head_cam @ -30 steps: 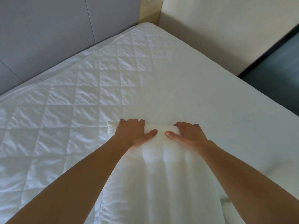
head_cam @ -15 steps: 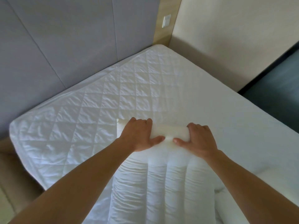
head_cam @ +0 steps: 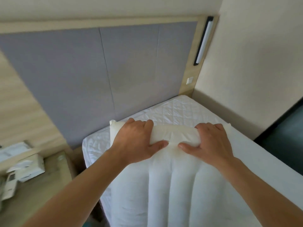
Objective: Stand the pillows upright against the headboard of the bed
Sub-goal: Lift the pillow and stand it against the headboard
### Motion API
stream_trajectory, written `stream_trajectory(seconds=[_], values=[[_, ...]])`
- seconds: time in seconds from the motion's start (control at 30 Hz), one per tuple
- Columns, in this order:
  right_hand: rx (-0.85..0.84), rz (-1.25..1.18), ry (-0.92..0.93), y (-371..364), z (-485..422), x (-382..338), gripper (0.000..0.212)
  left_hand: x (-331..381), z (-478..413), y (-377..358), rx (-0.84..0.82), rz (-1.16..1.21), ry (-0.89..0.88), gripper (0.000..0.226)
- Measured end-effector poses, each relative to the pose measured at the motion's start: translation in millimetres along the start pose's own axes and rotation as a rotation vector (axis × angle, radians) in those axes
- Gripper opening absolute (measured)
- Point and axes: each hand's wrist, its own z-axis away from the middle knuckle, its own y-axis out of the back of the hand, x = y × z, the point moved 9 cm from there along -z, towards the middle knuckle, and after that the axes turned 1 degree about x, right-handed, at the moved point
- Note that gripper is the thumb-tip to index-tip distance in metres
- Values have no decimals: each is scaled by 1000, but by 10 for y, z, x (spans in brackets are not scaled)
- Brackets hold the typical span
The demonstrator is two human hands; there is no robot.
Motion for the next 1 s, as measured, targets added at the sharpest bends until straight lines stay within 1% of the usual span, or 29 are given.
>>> stream_trajectory(seconds=[0.1, 0.2, 0.37, 0.47, 0.57, 0.7, 1.0], values=[[154, -40, 99, 555, -262, -361, 75, -20, 113, 761, 124, -64, -6, 60], [295, -96, 209, 922, -506, -674, 73, -79, 240, 1293, 220, -126, -10, 57], [519, -143, 348, 1239, -1066, -1108, 77, -401, 227, 1881, 361, -227, 34, 58], [608, -173, 397, 1257, -1475, -1317, 80, -703, 118, 2078, 418, -293, 69, 59], [638, -198, 433, 1129, -1918, -1501, 81, -1053, -20, 2157, 454, -348, 117, 60], [614, -221, 466, 789, -2558, -1719, 80, -1590, -233, 2136, 485, -392, 183, 59], [576, -266, 523, -71, -3881, -2083, 80, -2823, -830, 1857, 496, -415, 272, 57]])
